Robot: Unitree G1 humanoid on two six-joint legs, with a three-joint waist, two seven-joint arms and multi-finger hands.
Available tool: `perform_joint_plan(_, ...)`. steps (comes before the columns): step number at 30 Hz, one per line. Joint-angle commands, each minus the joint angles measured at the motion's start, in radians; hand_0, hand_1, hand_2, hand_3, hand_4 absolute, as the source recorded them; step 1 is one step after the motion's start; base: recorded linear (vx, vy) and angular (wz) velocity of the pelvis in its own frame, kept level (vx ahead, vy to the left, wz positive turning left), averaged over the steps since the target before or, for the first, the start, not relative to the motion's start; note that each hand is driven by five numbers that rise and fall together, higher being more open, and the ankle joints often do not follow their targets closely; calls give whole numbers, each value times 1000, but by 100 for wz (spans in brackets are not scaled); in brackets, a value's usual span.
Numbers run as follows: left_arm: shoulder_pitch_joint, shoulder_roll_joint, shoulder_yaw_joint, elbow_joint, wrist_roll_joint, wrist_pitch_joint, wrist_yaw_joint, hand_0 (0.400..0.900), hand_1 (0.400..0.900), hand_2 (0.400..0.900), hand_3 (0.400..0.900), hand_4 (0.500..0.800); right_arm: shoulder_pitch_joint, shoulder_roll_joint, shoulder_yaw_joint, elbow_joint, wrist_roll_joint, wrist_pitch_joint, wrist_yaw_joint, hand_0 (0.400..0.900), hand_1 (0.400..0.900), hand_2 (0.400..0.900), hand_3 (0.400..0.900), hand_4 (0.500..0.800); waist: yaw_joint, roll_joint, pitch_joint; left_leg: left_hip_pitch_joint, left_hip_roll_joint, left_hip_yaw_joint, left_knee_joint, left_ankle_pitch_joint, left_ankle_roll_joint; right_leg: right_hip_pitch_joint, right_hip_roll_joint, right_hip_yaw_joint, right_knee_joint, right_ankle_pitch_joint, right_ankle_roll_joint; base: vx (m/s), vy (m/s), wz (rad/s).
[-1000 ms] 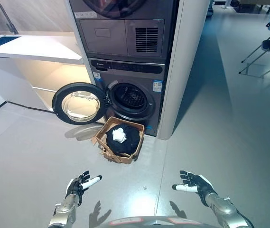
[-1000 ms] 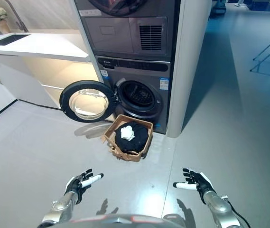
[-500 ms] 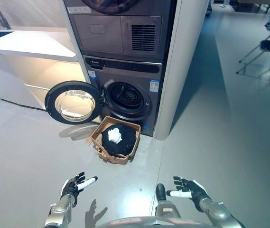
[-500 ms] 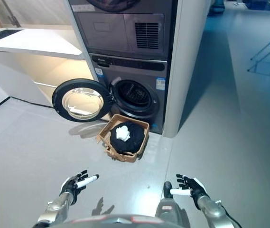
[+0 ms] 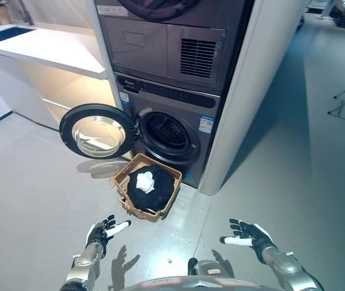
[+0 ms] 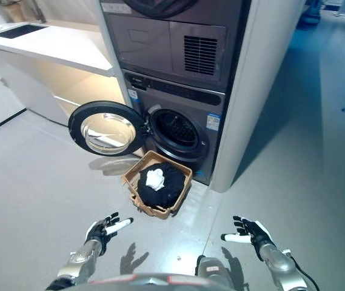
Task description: Put the clothes in the basket into the washing machine.
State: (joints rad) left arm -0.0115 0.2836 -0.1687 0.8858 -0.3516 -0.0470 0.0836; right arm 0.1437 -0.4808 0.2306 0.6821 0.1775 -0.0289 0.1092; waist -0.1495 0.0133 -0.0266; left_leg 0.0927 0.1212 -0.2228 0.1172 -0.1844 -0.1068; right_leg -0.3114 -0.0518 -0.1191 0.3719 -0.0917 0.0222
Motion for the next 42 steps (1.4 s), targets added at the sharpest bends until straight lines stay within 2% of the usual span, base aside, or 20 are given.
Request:
perform_joint_plan(1,-92,55,-11,-12,-44,-67,23,900,900,900,900,800,-26,-23,-27,-32,39,-81,-47,900,900,900,900,800,-9,-33,-13,63,-53,36,153,86,38,25,-1,47,-173,141,78,159,-230,30)
perform_joint_plan(4,-116,55,-22,-5,-49,-62,27,900,900,900,900,800,-32,-21,-31,-32,54,-83,-65,900,900,900,900,800,-14,-30,-11,26,-26,107,201,153,32,59,15,24,-167,101,50,128,-205,24)
perform_joint_plan(5,-124,54,-25,5,-50,-61,28,900,900,900,900,800,-37,-17,-27,-29,59,-83,-70,900,900,900,900,800,-11,-29,-10,16,-25,113,191,163,30,69,21,22,-169,93,45,78,-171,7)
perform_joint_plan(9,-147,50,-39,24,-51,-61,37,900,900,900,900,800,-72,-3,-1,-7,76,-88,-83,900,900,900,900,800,0,-37,-15,-25,-30,126,71,147,34,87,24,24,-179,73,42,50,-102,3)
perform_joint_plan(11,-156,51,-40,30,-52,-63,45,900,900,900,900,800,-97,-1,13,-3,83,-91,-90,900,900,900,900,800,11,-53,-12,-117,-42,146,45,129,37,101,18,39,-184,56,39,39,-63,-18)
perform_joint_plan(13,-169,58,-40,29,-59,-65,53,900,900,900,900,800,-126,-1,27,-1,88,-97,-100,900,900,900,900,800,33,-66,11,-212,-62,154,52,146,39,123,19,63,-182,51,36,30,-32,-35)
perform_joint_plan(17,-187,64,-41,39,-77,-74,63,900,900,900,900,800,-164,0,45,8,84,-106,-116,900,900,900,900,800,73,-46,61,-331,-42,141,-16,282,22,174,52,100,-175,32,26,108,35,-39)
perform_joint_plan(21,-188,61,-43,47,-83,-81,67,900,900,900,900,800,-176,-2,49,17,75,-111,-128,900,900,900,900,800,85,-21,76,-355,-15,153,-92,344,20,222,66,129,-177,-6,27,196,112,-27)
perform_joint_plan(24,-191,59,-51,43,-83,-86,72,900,900,900,900,800,-177,0,47,17,74,-111,-130,900,900,900,900,800,87,-3,75,-360,-18,187,-109,374,27,263,61,140,-178,-38,32,229,186,-17)
perform_joint_plan(28,-209,73,-69,30,-75,-91,81,900,900,900,900,800,-191,14,46,26,76,-112,-137,900,900,900,900,800,87,-12,59,-363,-58,204,-57,328,61,291,6,159,-150,-61,68,241,251,-16)
perform_joint_plan(29,-214,77,-78,24,-67,-92,81,900,900,900,900,800,-197,20,42,35,78,-111,-139,900,900,900,900,800,89,-19,51,-370,-83,215,-15,300,72,305,-19,164,-142,-54,84,275,268,-9)
perform_joint_plan(31,-218,92,-82,12,-56,-91,82,900,900,900,900,800,-200,26,42,32,71,-108,-134,900,900,900,900,800,94,-29,45,-376,-114,238,41,257,97,291,-60,179,-73,1,107,273,274,-21)
perform_joint_plan(33,-220,101,-88,-3,-44,-90,81,900,900,900,900,800,-202,30,43,35,63,-107,-130,900,900,900,900,800,99,-30,48,-363,-130,254,53,233,117,253,-86,180,12,60,115,210,281,-15)
perform_joint_plan(36,-231,116,-100,-11,-2,-84,86,900,900,900,900,800,-194,39,39,22,62,-104,-126,900,900,900,900,800,90,-28,67,-337,-158,254,66,206,146,201,-120,168,157,192,101,162,297,4)
perform_joint_plan(37,-238,122,-104,-10,8,-81,89,900,900,900,900,800,-191,42,39,18,62,-103,-127,900,900,900,900,800,86,-26,77,-328,-163,258,71,194,153,182,-133,154,193,202,96,113,264,2)
perform_joint_plan(39,-253,129,-111,-6,36,-76,101,900,900,900,900,800,-196,50,50,19,60,-99,-128,900,900,900,900,800,85,-24,88,-308,-165,264,66,177,159,147,-162,108,195,184,88,126,193,-5)
perform_joint_plan(42,-289,137,-138,5,104,-70,142,900,900,900,900,800,-216,45,63,15,59,-98,-136,900,900,900,900,800,80,-32,113,-304,-165,260,71,161,148,111,-175,51,84,149,88,83,65,-5)
